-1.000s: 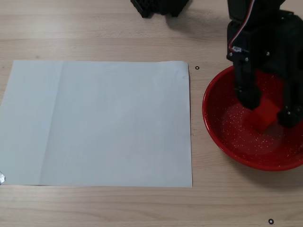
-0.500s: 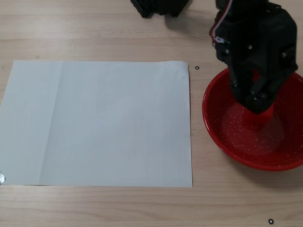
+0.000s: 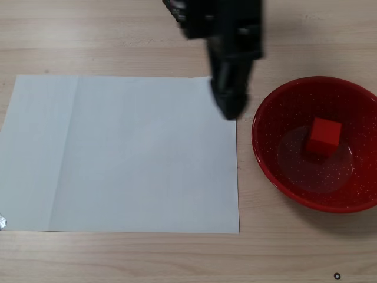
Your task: Grasp the red cube and put it in the red bowl.
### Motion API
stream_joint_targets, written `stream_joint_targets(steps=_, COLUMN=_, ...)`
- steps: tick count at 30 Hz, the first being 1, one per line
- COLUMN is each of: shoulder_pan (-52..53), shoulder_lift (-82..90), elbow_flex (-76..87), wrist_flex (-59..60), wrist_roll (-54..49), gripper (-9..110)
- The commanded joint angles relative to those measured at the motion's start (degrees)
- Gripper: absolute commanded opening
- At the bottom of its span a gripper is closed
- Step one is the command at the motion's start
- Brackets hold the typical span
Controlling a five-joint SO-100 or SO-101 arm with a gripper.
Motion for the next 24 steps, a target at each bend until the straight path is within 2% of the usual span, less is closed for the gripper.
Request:
stream_joint_targets(steps=1, shoulder_pan=-1.5, shoulder_lift=10.0, elbow_flex=1.8, wrist_flex=-4.0, wrist_roll=1.5, gripper=0)
stream_joint_targets(steps=10, shoulder_pan=-8.2, shoulder_lift=24.7, elbow_flex=26.5, wrist_flex=-15.5, wrist_roll=2.7, gripper=0)
stream_joint_targets(steps=24, shoulder_pan=-7.6, shoulder_lift=46.8, elbow_flex=52.8, wrist_flex=-23.4, wrist_roll=-0.3, gripper=0)
